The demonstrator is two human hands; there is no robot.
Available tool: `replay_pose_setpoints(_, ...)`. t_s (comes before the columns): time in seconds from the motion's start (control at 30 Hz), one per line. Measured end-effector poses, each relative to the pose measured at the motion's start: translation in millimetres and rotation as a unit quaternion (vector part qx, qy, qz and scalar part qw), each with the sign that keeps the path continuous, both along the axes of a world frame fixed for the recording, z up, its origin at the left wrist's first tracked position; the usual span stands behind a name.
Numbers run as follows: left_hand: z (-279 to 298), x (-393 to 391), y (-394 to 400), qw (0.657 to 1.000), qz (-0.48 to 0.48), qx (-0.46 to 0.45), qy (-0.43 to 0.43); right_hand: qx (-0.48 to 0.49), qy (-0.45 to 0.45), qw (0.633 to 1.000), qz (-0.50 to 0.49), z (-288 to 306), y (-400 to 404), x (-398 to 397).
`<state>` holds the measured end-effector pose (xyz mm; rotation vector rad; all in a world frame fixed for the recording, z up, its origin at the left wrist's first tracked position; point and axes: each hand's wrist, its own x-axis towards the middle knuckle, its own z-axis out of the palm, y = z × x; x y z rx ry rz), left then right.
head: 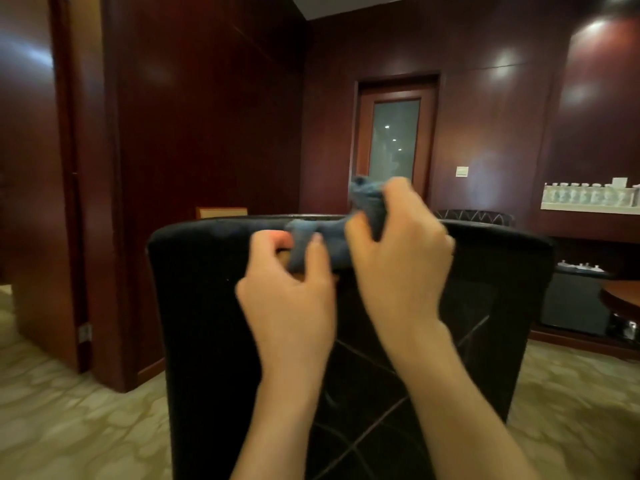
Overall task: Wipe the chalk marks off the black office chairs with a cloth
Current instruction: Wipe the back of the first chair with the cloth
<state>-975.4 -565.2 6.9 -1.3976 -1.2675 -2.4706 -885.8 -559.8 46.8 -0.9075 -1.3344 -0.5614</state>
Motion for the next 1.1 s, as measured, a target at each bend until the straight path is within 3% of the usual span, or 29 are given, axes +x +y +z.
replay_pose_setpoints(0.1,-4.0,-26.1,-3.1,0.999,0.012,-0.003,-0.045,0.025,-0.063,0.998,0.016,-4.6,0.1,-31.5)
replay_pose_setpoints(0.23,-6.0,-18.0,2.4,0.999,0.006,-0.019,-0.041,0.031,-0.07,0.997,0.001,-9.3,4.3,-20.9)
replay_pose_setpoints(0.6,-8.0,57.3,7.8,0.984,-0.137,-0.089,0.068,-0.019,0.053,0.997,-0.045,-17.0,14.6,54.8)
replay_pose_setpoints(0.77,-7.2,53.5,-3.9,0.982,-0.152,-0.059,0.096,-0.002,0.087,0.996,-0.016,-17.8,8.3,56.1)
replay_pose_setpoints(0.97,-9.9,-5.2,-7.6,0.999,0.027,0.01,0.026,0.007,0.017,1.0,-0.009,-16.7,-7.3,-4.7)
replay_pose_setpoints(1.1,-12.6,-27.1,-5.8,0.998,0.05,0.009,-0.026,0.031,-0.039,0.999,0.023,-10.4,-4.1,-40.3)
